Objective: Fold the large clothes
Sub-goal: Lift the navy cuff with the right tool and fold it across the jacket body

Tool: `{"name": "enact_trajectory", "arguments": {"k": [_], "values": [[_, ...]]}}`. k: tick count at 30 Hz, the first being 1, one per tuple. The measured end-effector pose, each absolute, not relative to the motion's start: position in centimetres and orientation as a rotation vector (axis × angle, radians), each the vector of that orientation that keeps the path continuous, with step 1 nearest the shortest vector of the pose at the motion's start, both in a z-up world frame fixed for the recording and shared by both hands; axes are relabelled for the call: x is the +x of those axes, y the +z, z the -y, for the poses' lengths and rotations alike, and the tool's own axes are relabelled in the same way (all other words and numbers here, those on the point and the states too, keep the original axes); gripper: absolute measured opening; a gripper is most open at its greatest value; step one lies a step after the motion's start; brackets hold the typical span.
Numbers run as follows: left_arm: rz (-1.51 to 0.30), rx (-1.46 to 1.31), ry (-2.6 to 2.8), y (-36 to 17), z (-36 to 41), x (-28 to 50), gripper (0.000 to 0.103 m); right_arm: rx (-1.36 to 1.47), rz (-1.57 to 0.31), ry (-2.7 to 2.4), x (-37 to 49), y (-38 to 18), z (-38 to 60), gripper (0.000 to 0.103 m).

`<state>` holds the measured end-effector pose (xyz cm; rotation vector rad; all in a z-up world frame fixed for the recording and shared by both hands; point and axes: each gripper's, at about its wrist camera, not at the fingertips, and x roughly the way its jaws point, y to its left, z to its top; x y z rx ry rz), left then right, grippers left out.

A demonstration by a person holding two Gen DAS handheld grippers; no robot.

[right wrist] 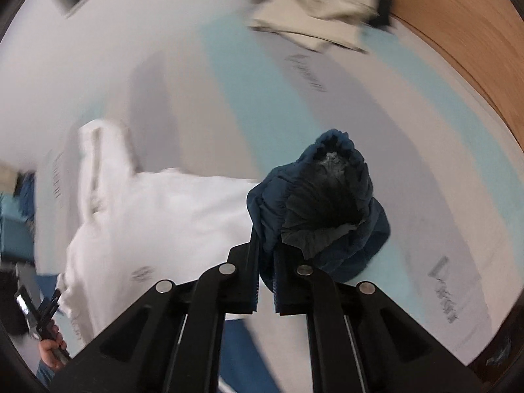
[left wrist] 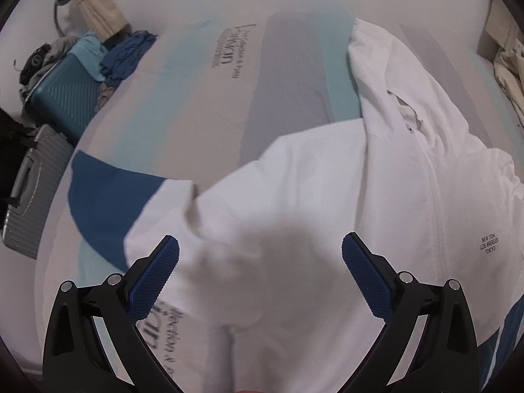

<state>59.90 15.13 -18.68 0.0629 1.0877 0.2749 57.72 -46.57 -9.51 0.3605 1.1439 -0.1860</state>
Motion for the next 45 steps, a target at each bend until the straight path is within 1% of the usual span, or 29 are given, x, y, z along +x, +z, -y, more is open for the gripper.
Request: {"name": "enact_trajectory", "arguments": {"k": [2, 6, 10, 13, 20, 25, 32, 37, 45], "values": [[-1.082, 0.064, 0.283, -17.8, -16.0, 59.4, 0.097, 0.299, -1.124, -0.133, 59.3, -8.8, 42.8, 0.005], [-1.077, 0.06, 0.326, -15.8, -18.3, 57.9, 0.097, 0.284, -1.12, -0.02, 61.6, -8.0, 35.7, 0.005], [-1.061, 0.051, 0.353, -14.2, -20.7, 56.7, 0.097, 0.272, -1.141, 0.066, 63.6, -8.1, 28.4, 0.005], [-1.038, 0.029, 0.343, -13.9, -23.0, 56.5, 0.097, 0.248, -1.136, 0.093, 64.0, -8.4, 23.7, 0.005], [-1.053, -0.014, 0.309, -16.7, -29.2, 57.0, 0.097, 0.23, -1.155, 0.115, 64.8, -11.7, 12.6, 0.005], [-1.074, -0.007, 0.314, -19.2, -34.9, 57.7, 0.097, 0.222, -1.181, 0.155, 65.4, -14.2, 4.1, 0.005], [-1.071, -0.043, 0.382, -21.5, -43.2, 59.4, 0.097, 0.151, -1.241, 0.233, 66.2, -18.7, -7.6, 0.005], [-1.069, -0.086, 0.446, -22.9, -48.6, 59.4, 0.097, 0.098, -1.28, 0.248, 66.9, -22.0, -12.6, 0.005], [-1.072, -0.168, 0.461, -25.4, -54.2, 58.5, 0.097, 0.027, -1.315, 0.258, 66.6, -25.4, -15.9, 0.005]]}}
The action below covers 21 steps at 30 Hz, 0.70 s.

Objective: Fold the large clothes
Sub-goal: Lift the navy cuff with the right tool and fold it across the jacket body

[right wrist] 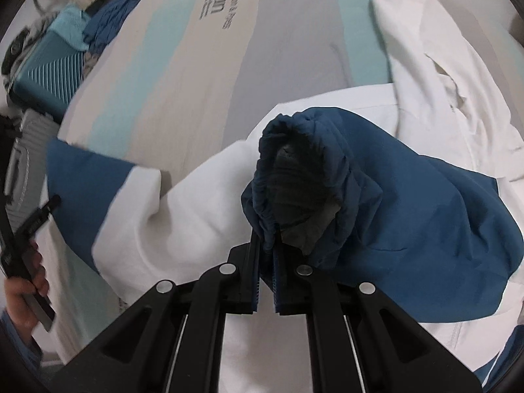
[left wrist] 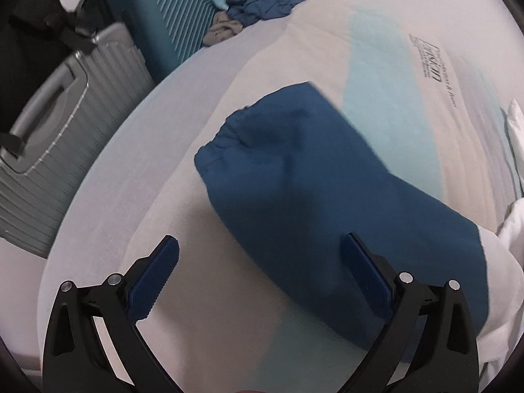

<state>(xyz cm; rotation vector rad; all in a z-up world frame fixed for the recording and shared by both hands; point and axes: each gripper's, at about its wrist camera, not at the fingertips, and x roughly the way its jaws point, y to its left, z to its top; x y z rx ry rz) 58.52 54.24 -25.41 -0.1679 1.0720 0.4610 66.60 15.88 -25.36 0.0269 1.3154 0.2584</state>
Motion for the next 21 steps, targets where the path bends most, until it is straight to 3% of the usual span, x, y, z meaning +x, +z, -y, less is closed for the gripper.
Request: {"name": "enact_trajectory", "arguments": {"k": [11, 19, 20, 21], "values": [[-1.066, -0.267, 0.438, -27.7, -59.3, 60.3, 0.098, -0.052, -1.312, 0.274, 65.0, -29.4, -18.8, 0.006], [-1.116, -0.325, 0.424, -29.2, -59.7, 60.6, 0.098, -0.142, -1.288, 0.304, 64.3, -29.4, -19.7, 0.013], [-1.114, -0.33, 0.425, -29.1, -59.6, 60.7, 0.093, -0.139, -1.284, 0.314, 64.2, -29.1, -19.4, 0.021], [-1.107, -0.33, 0.42, -28.9, -59.5, 60.6, 0.085, -0.126, -1.283, 0.333, 64.0, -28.7, -19.2, 0.038]]}}
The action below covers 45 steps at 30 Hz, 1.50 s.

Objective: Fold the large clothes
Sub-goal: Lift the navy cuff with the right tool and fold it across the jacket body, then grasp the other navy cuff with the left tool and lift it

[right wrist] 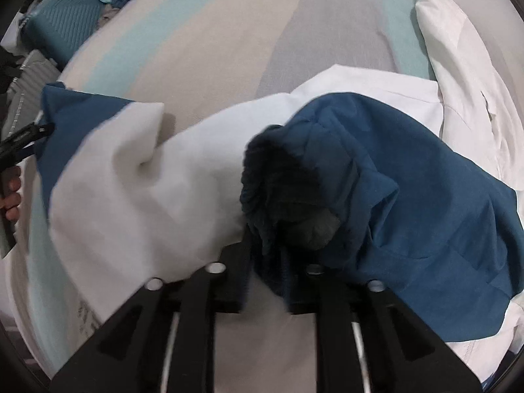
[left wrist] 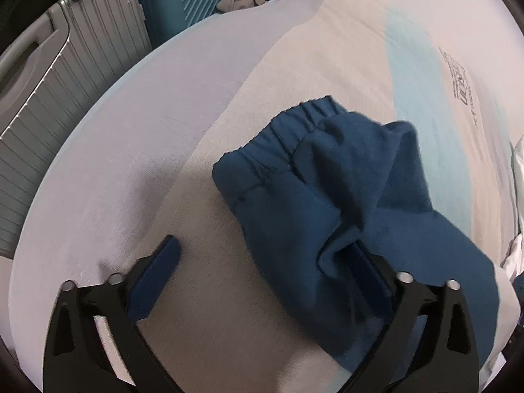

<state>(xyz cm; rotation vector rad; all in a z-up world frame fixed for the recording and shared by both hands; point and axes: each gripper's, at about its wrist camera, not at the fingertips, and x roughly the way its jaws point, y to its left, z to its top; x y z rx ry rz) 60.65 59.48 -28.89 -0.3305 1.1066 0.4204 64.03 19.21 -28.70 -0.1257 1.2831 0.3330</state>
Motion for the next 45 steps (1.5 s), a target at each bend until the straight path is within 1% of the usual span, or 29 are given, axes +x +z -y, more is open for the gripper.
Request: {"name": "enact_trajectory", "arguments": {"k": [1, 2, 3, 5, 7, 8, 9, 10, 12, 14, 19, 24, 29, 34, 35, 45], "values": [[-1.101, -0.33, 0.422, -28.7, -59.4, 60.7, 0.08, -0.115, -1.279, 0.344, 63.8, -28.3, -19.1, 0.047], [-1.095, -0.333, 0.424, -28.5, -59.7, 60.9, 0.073, -0.102, -1.271, 0.355, 63.7, -27.9, -19.0, 0.058], [-1.084, -0.345, 0.426, -28.2, -59.7, 60.8, 0.068, -0.09, -1.261, 0.367, 63.5, -27.3, -18.9, 0.062], [-1.078, -0.371, 0.419, -28.0, -59.6, 60.9, 0.061, -0.096, -1.236, 0.378, 62.8, -26.2, -18.5, 0.063], [-1.069, -0.375, 0.407, -27.4, -59.1, 61.0, 0.047, -0.086, -1.218, 0.387, 62.1, -25.2, -17.8, 0.063], [-1.066, -0.377, 0.395, -27.2, -58.9, 60.8, 0.035, -0.08, -1.214, 0.387, 61.8, -24.8, -17.3, 0.063], [-1.069, -0.38, 0.386, -27.0, -58.5, 60.8, 0.029, -0.072, -1.214, 0.384, 61.8, -24.6, -16.6, 0.063], [-1.079, -0.387, 0.38, -26.9, -58.3, 60.8, 0.024, -0.045, -1.213, 0.385, 61.6, -24.2, -15.8, 0.063], [-1.095, -0.404, 0.366, -26.9, -58.4, 60.7, 0.009, -0.03, -1.209, 0.371, 60.9, -23.7, -14.0, 0.063], [-1.094, -0.407, 0.356, -26.9, -58.3, 60.6, 0.002, -0.021, -1.203, 0.362, 61.1, -23.3, -13.0, 0.063], [-1.046, -0.426, 0.343, -25.6, -57.6, 59.6, 0.0, 0.035, -1.195, 0.35, 61.6, -22.6, -10.3, 0.064], [-0.983, -0.389, 0.318, -22.6, -54.8, 58.9, 0.0, 0.091, -1.157, 0.313, 63.0, -22.3, -8.0, 0.081], [-0.931, -0.342, 0.243, -19.7, -50.1, 58.7, 0.0, 0.079, -1.124, 0.259, 63.2, -21.8, -5.2, 0.089], [-0.915, -0.314, 0.193, -18.5, -45.0, 59.2, 0.0, 0.066, -1.115, 0.247, 62.7, -21.0, -2.7, 0.091], [-0.914, -0.307, 0.19, -18.4, -44.3, 59.4, 0.0, 0.067, -1.116, 0.244, 62.7, -20.9, -2.4, 0.096], [-0.9, -0.301, 0.082, -17.5, -33.3, 59.3, 0.0, -0.042, -1.058, 0.188, 62.1, -18.6, 3.3, 0.096]]}}
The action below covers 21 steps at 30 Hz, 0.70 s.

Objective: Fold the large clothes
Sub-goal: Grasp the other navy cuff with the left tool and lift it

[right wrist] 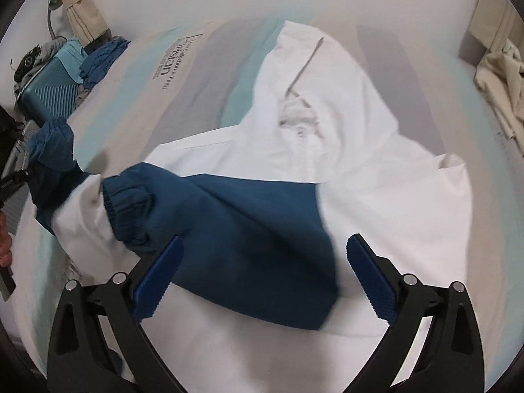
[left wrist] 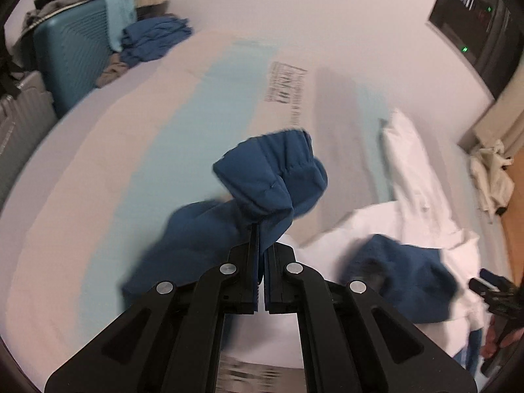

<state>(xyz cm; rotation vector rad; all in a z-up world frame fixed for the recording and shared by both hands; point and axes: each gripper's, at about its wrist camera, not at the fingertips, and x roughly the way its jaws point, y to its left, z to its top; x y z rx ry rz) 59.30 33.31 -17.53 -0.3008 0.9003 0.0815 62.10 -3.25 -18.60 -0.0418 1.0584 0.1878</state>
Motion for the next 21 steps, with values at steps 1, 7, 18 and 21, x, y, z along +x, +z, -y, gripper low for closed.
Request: {"name": "enact_trajectory", "arguments": {"k": [1, 7, 18, 21], "values": [[-0.895, -0.294, 0.07, -17.3, -32.2, 59.3, 0.0, -0.054, -1.053, 0.186, 62.0, -18.4, 3.9, 0.096], [-0.893, -0.253, -0.01, -16.9, -24.2, 60.1, 0.0, -0.078, -1.039, 0.179, 62.0, -17.5, 7.3, 0.095], [-0.871, -0.268, -0.119, -14.8, -11.7, 60.8, 0.0, -0.043, -1.02, 0.169, 61.3, -16.1, 14.5, 0.096], [-0.881, -0.239, -0.139, -14.9, -8.0, 61.2, 0.0, -0.022, -1.014, 0.151, 60.9, -16.0, 16.9, 0.096]]}}
